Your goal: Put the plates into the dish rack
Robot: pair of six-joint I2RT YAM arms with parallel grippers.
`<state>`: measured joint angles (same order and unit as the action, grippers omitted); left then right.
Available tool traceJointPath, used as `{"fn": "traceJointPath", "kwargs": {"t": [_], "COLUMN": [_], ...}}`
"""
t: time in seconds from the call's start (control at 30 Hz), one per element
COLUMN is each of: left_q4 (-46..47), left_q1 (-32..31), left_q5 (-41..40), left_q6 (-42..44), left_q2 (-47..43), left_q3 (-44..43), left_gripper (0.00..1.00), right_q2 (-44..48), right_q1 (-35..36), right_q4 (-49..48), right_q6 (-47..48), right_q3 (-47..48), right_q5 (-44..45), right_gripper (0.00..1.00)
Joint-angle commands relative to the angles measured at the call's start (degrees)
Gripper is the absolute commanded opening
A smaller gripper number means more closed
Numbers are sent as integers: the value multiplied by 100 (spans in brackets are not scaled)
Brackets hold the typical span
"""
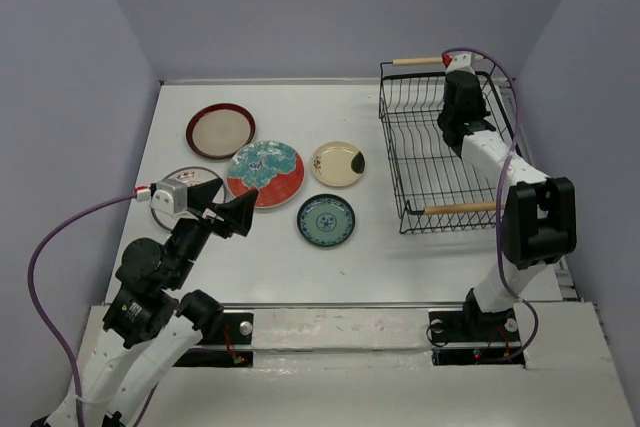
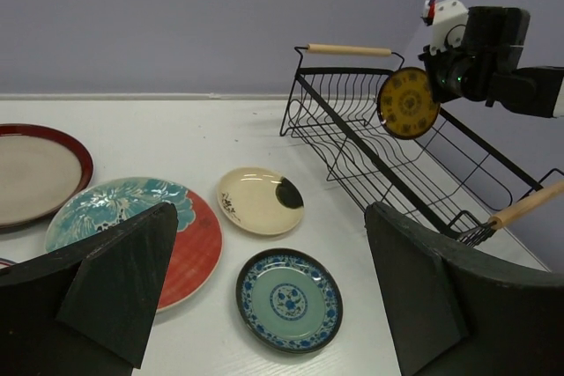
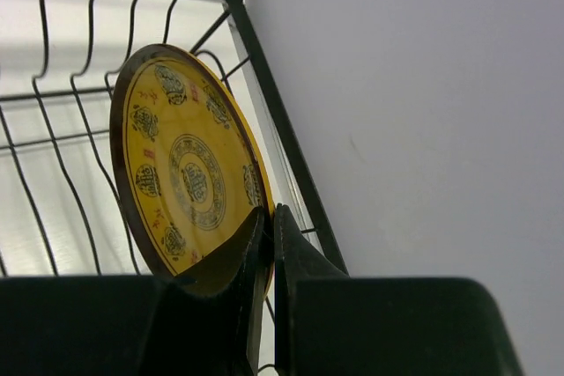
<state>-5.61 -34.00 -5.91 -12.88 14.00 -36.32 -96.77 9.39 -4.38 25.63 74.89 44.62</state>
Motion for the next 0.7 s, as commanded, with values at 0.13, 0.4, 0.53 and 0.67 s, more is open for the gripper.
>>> {"fn": "traceJointPath", "kwargs": {"t": [0.13, 0.4, 0.53, 0.67], "left_q4": [165, 165, 156, 156], "left_q1": [-54, -54, -54, -54], "left_q5": [-42, -50, -68, -94], "left_q6": [111, 120, 120, 102], "left_q2": [50, 147, 208, 252], "left_q3": [-69, -69, -69, -69], "left_gripper": [99, 99, 99, 99], "right_q2": [-254, -500, -693, -878], "right_q1": [-305, -551, -552, -552], "right_q4": [-608, -608, -608, -599], "right_q6": [487, 443, 382, 233], "right_q3": [113, 122, 148, 218], "right_q5": [-50, -190, -243, -296], "right_gripper": [7, 7, 7, 7]}}
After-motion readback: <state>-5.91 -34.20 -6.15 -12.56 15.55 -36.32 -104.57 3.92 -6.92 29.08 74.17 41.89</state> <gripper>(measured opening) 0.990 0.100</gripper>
